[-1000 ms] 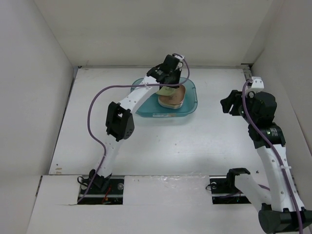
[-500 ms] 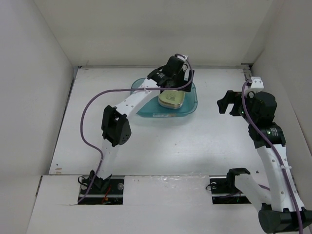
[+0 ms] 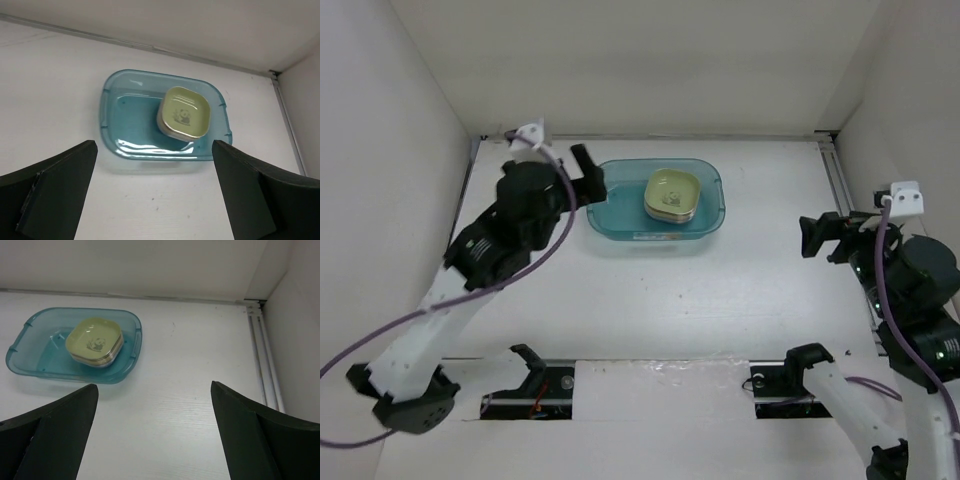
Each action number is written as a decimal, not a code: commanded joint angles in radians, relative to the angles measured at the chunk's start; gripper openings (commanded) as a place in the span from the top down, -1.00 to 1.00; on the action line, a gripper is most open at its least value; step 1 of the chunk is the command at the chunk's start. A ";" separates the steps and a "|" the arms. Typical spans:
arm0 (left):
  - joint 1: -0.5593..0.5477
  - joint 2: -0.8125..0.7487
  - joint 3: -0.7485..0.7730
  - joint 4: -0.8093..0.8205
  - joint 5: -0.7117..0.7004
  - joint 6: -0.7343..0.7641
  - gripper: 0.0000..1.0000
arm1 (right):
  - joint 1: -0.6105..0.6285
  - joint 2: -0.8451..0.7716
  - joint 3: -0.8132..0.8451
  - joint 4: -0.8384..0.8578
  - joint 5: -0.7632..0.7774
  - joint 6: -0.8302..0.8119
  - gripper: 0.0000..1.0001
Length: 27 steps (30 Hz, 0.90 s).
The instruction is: Place the plates into the plastic bin on the countertop
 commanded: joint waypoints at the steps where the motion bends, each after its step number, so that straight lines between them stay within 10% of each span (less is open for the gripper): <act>1: 0.000 -0.140 -0.133 -0.064 -0.147 -0.038 -0.99 | 0.016 -0.023 0.080 -0.131 0.060 -0.072 -1.00; 12: 0.000 -0.643 -0.470 -0.213 -0.290 -0.217 -0.99 | 0.094 -0.135 0.125 -0.267 0.244 -0.083 -1.00; 27: 0.000 -0.786 -0.533 -0.152 -0.273 -0.196 -0.99 | 0.137 -0.135 0.150 -0.314 0.336 -0.053 -1.00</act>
